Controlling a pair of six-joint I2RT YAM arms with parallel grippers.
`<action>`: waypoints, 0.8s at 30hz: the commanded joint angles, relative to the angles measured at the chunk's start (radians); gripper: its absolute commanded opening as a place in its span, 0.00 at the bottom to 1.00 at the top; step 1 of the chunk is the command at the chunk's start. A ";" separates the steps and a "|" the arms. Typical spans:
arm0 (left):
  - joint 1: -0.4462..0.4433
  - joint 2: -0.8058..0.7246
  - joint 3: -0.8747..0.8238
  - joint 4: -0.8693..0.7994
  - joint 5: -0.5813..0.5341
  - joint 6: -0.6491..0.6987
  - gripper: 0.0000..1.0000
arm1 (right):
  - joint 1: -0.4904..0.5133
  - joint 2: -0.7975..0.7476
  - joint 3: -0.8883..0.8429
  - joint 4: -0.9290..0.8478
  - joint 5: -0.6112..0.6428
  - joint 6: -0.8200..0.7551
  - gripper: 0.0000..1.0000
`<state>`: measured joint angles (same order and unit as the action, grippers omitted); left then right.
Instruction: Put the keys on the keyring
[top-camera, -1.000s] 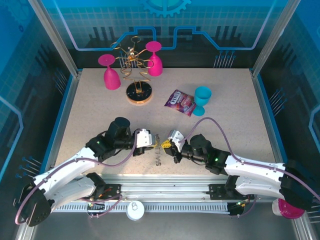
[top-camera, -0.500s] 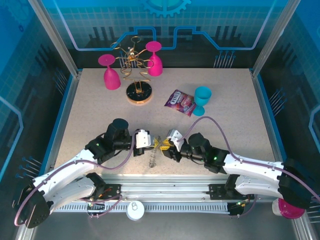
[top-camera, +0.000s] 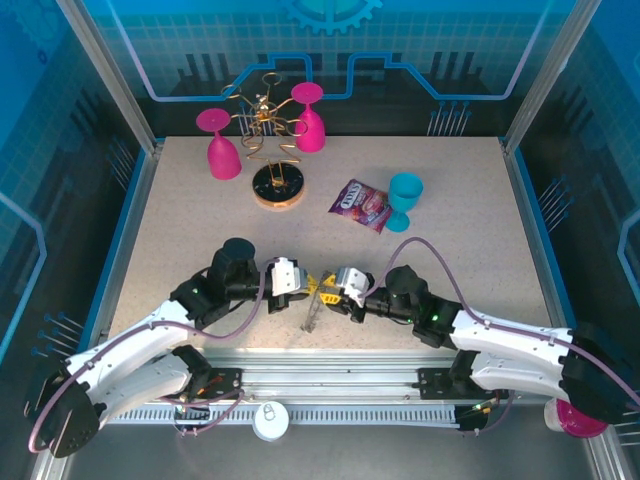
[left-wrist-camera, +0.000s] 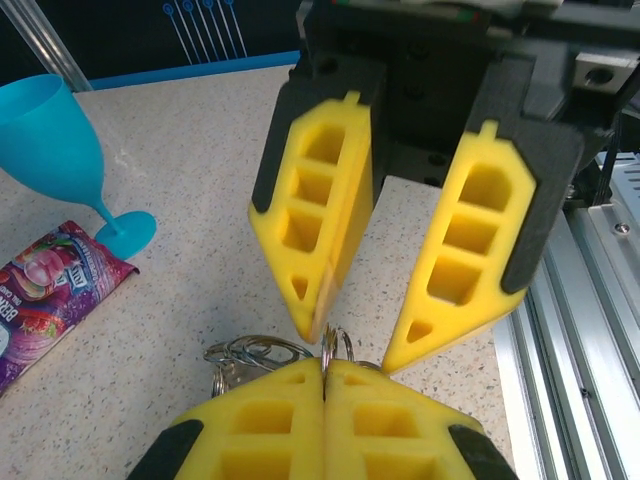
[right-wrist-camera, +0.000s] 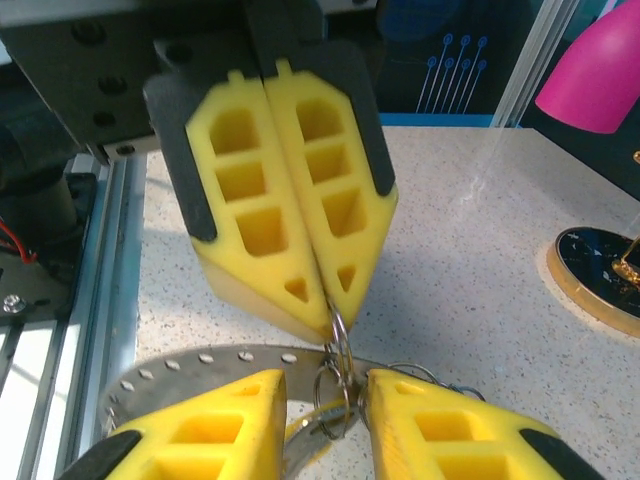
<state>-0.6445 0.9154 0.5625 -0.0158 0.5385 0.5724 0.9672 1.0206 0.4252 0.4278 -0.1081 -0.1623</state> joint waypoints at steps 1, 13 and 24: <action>-0.005 -0.025 -0.019 0.047 0.053 -0.023 0.00 | -0.007 0.012 0.026 0.021 0.016 -0.057 0.27; -0.005 -0.025 -0.024 0.063 0.068 -0.028 0.00 | -0.008 0.045 0.038 0.092 -0.060 -0.051 0.17; -0.006 -0.029 0.001 -0.012 0.013 0.015 0.33 | -0.022 0.027 0.115 -0.136 -0.049 -0.132 0.00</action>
<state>-0.6437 0.9031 0.5468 -0.0113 0.5415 0.5537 0.9543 1.0718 0.4717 0.3851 -0.1669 -0.2344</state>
